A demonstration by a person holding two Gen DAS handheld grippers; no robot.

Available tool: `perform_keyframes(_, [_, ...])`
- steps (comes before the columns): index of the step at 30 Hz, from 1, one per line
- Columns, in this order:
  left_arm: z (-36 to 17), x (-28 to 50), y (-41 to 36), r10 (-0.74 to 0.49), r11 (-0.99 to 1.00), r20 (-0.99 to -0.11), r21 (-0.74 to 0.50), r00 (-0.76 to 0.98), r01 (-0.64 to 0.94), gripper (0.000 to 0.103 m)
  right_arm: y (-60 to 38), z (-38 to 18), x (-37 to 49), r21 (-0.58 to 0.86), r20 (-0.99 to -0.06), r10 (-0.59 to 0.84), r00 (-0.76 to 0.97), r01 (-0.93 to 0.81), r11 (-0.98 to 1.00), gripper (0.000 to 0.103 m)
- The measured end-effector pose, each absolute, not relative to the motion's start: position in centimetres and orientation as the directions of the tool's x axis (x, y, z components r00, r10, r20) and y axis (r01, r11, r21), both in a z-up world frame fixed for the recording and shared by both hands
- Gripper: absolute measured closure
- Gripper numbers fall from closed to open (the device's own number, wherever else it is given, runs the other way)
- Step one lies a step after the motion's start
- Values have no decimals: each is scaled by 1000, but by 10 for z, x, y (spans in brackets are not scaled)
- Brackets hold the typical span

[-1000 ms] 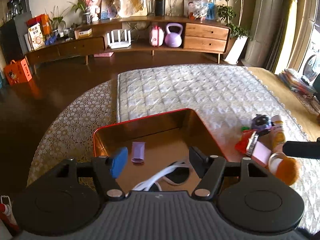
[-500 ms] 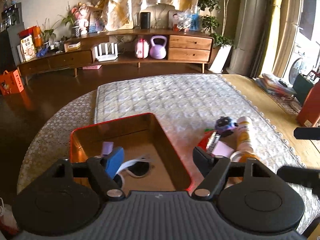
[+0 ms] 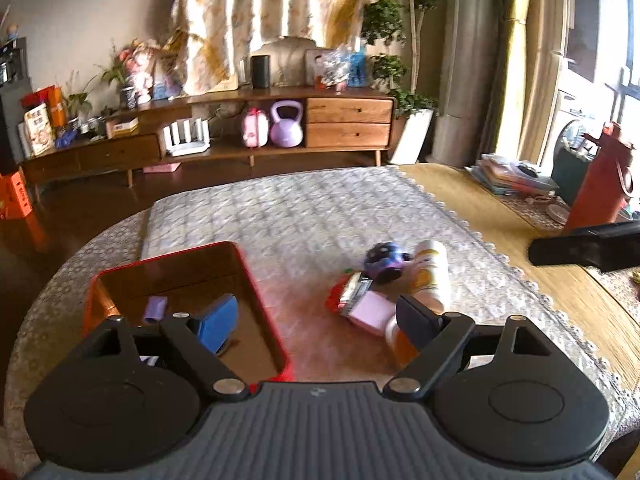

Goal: Organize rigid objects
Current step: 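Grasp the white DHA bottle with the right tool while the left tool moves toward the orange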

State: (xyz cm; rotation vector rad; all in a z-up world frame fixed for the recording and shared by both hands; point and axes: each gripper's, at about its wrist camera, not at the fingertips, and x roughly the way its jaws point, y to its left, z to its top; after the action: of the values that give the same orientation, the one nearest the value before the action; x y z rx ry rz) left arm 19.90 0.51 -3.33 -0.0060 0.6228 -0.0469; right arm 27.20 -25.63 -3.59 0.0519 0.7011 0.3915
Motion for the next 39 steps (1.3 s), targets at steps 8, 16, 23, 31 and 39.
perform_keyframes(8, [-46,201,-35,-104,994,-573,-29,813,106,16,-261,-52,301,205,-654,349,671,-287,936,0])
perform_keyframes(16, [-70,209,-56,-128,990,-604,-29,787,139,16,-250,-73,329,230,-682,355,640,-274,934,0])
perform_keyframes(23, [-89,224,-65,-140,987,-632,-23,762,162,16,-235,-93,349,232,-704,352,616,-270,935,0])
perform_keyframes(31, [-104,241,-69,-139,986,-653,-23,745,164,16,-219,-112,372,214,-741,318,592,-241,947,5])
perform_keyframes(39, [-113,250,-71,-132,987,-663,-18,737,160,16,-208,-127,384,212,-763,309,567,-233,949,14])
